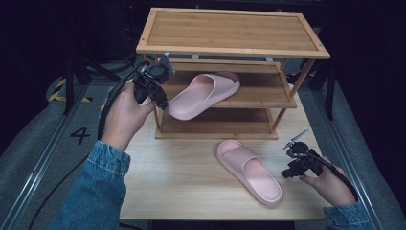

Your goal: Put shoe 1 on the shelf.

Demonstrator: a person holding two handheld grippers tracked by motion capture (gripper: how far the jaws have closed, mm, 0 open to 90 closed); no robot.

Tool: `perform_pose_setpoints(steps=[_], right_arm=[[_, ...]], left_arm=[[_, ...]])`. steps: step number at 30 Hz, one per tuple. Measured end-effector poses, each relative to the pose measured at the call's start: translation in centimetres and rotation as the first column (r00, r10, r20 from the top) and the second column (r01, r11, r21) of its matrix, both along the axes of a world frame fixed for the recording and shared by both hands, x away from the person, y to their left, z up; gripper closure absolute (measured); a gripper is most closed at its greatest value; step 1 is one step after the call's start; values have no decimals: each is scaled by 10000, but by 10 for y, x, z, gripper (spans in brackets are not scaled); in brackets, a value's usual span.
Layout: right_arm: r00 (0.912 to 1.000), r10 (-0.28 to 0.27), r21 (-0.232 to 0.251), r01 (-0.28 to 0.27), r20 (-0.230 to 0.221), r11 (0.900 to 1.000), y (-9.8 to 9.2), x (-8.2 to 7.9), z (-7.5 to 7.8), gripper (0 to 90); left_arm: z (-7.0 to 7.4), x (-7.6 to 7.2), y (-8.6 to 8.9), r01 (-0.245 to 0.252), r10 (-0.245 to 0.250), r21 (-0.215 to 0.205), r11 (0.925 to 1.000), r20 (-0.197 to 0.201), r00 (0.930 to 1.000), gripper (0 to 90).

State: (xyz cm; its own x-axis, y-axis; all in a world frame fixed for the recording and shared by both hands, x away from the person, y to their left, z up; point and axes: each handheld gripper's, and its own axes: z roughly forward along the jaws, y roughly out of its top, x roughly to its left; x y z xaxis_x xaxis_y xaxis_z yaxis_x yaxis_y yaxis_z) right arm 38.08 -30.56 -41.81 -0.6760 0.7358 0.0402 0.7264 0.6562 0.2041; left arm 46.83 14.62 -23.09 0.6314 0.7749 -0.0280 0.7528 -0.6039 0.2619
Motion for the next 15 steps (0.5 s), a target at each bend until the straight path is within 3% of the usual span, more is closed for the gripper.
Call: perform_pose_setpoints(steps=[6,11,12,15], right_arm=[[10000,0,38,0,-34,10000,0,0,-1,487],[10000,1,41,-1,-44,10000,0,0,-1,487],[10000,-13,35,14,-41,10000,0,0,0,487],[10000,-8,25,8,-28,10000,0,0,0,487]], left_arm=[[-6,2,2,55,-55,-39,10000,30,10000,799],[-8,-7,-6,277,-294,-670,9974,-246,9993,798],[-8,-9,-7,307,-315,-482,9984,-154,9994,797],[-8,-16,-18,829,-849,-660,9944,-293,9960,796]])
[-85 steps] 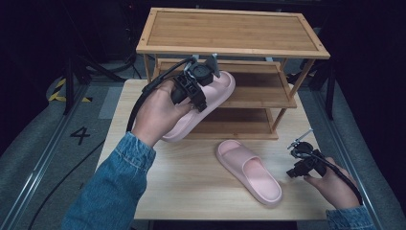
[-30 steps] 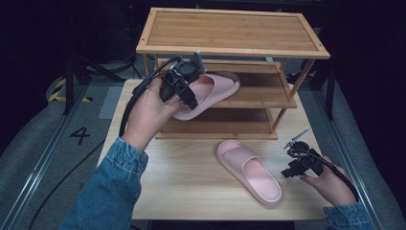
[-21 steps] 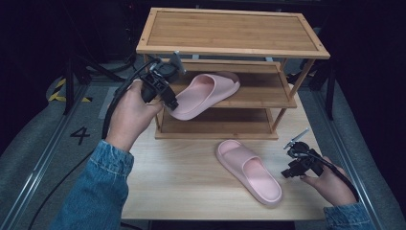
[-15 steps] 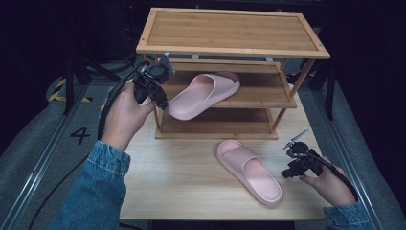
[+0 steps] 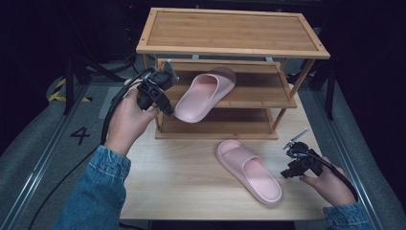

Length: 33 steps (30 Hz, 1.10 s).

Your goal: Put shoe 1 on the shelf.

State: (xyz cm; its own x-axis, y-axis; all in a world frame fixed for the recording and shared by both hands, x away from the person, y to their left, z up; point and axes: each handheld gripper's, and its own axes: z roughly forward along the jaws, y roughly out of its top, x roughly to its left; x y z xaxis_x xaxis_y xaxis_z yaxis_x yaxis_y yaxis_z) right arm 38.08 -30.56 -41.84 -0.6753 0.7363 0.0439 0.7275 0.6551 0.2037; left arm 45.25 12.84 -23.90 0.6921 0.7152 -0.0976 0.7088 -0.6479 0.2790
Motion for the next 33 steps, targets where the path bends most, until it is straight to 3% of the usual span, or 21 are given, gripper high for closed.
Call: perform_pose_setpoints(steps=[6,12,19,22,27,31,33], right_arm=[[10000,19,39,-19,1,10000,0,0,1,487],[10000,4,45,-4,43,10000,-1,-1,2,485],[10000,0,103,-1,92,9999,-3,-1,4,485],[10000,-32,45,32,65,10000,-1,-1,3,486],[9999,21,51,-22,108,10000,1,-3,3,487],[9999,-40,66,39,157,10000,-3,-6,5,487],[9998,-138,112,137,122,9998,-6,-7,5,487]], left_arm=[[0,-11,-25,715,-715,80,9974,57,9974,784],[0,-15,-47,1028,-1028,5,9947,17,9947,760],[6,-31,-53,1452,-1459,-354,9888,-186,9891,755],[6,-43,-70,2050,-2058,-362,9781,-204,9784,759],[-1,-38,-81,2046,-2061,-414,9780,-346,9779,767],[-11,-32,-92,2322,-2346,-429,9717,-642,9700,759],[-12,-32,-95,2246,-2271,-440,9734,-615,9719,761]])
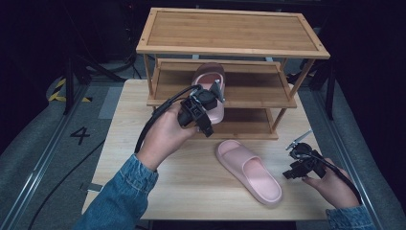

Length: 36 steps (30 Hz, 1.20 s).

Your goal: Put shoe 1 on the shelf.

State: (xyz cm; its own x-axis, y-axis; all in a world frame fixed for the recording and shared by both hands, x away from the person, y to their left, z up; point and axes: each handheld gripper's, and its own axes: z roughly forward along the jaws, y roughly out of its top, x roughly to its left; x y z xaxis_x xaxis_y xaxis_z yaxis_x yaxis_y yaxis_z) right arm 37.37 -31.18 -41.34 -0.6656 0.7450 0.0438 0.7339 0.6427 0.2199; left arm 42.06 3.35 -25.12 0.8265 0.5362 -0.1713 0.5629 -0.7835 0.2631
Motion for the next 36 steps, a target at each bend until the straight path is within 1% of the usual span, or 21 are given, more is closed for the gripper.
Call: perform_pose_setpoints(steps=[1,2,4,5,7,9,13,15,18,21,22,23,24,25,26,27,29,30,31,34,36], right_arm=[[10000,-35,-39,35,7,10000,-1,0,0,487],[10000,-25,-37,25,20,10000,-2,-1,0,487],[10000,-72,-42,72,-15,10000,-3,-2,-1,487],[9999,-102,-44,102,-4,9999,-3,-2,-1,487],[9999,-104,-58,104,14,9999,-3,-4,-1,488],[9999,-137,-33,137,25,9999,-3,-4,0,488],[10000,-83,6,83,47,10000,-3,-5,0,488],[9999,-91,-9,91,52,10000,-2,-5,0,488],[10000,-73,-38,73,-8,10000,-3,-4,-1,487],[10000,-78,-5,78,23,10000,-3,-4,-1,488],[9999,-119,20,119,50,9999,-3,-4,0,487],[9999,-103,32,103,39,9999,-3,-4,0,487],[9999,-98,35,98,41,9999,-4,-4,0,488],[9999,-101,33,101,52,9999,-4,-3,0,488],[10000,-94,25,94,17,10000,-3,-3,0,487],[10000,-70,-7,70,31,10000,-3,-3,-1,488],[10000,-48,-1,48,-4,10000,-2,-2,-1,487],[10000,-19,-4,19,4,10000,-2,-2,-1,488],[10000,1,-4,-1,12,10000,-2,-2,-1,488],[10000,-23,37,23,57,10000,-2,-2,1,488],[10000,-32,73,31,69,10000,-2,-2,2,488]], left_arm=[[0,1,0,83,-82,-65,9999,69,9999,760],[1,2,-1,43,-43,-58,10000,105,9999,761],[1,5,-2,-10,10,-2,10000,233,9997,761],[1,9,-2,-34,32,91,10000,258,9997,761],[-1,16,-3,-98,98,43,9999,102,9999,761],[-2,23,-4,-14,15,-160,9999,59,10000,762],[-2,32,-7,-39,40,-256,9997,48,10000,763],[-2,38,-10,-77,79,-176,9998,90,9999,763],[-3,43,-12,-232,232,-14,9997,274,9994,764],[-3,48,-11,-436,434,42,9990,356,9984,764],[-3,50,-10,-447,441,130,9989,433,9981,763],[-3,52,-10,-583,578,131,9982,388,9976,762],[-3,54,-9,-577,572,139,9982,376,9977,761],[-3,56,-9,-575,573,57,9983,237,9981,767],[-3,56,-9,-613,613,-18,9981,160,9980,767],[-3,56,-9,-560,560,10,9984,152,9983,763],[-3,54,-11,-518,515,110,9986,200,9985,748],[-2,52,-11,-464,458,167,9988,325,9984,734],[-2,51,-11,-480,475,166,9987,318,9984,724],[1,41,-6,-424,423,64,9991,265,9988,693],[2,33,-2,-459,457,73,9989,254,9986,630]])
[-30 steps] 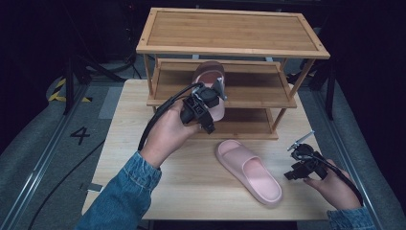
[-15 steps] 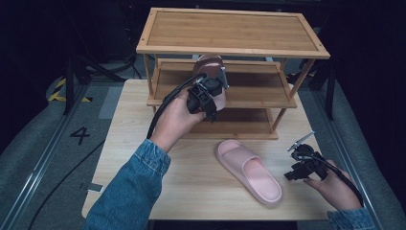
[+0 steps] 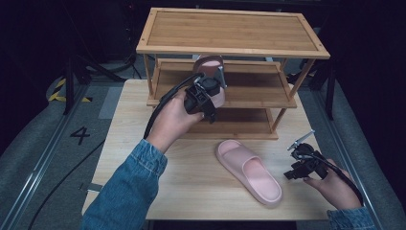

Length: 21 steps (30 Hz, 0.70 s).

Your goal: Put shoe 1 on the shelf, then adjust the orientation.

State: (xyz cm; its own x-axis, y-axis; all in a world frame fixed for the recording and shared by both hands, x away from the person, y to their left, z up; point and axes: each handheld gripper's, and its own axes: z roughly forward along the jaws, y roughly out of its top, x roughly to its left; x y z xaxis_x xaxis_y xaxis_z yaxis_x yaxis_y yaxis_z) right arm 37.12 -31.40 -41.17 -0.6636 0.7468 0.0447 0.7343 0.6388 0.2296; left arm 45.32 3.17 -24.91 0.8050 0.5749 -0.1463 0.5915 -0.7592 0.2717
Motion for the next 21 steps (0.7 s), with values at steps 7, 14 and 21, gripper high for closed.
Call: perform_pose_setpoints(steps=[7,14,21], right_arm=[[9996,267,69,-267,52,9996,10,0,4,487],[9955,850,374,-866,424,9955,34,0,21,481],[9921,1098,488,-1128,599,9924,51,7,28,450]], left_arm=[[-4,-33,25,-200,198,63,9998,245,9995,441],[-19,-58,60,-740,740,-6,9973,340,9967,310],[-44,-74,88,-1091,1107,-338,9935,514,9925,136]])
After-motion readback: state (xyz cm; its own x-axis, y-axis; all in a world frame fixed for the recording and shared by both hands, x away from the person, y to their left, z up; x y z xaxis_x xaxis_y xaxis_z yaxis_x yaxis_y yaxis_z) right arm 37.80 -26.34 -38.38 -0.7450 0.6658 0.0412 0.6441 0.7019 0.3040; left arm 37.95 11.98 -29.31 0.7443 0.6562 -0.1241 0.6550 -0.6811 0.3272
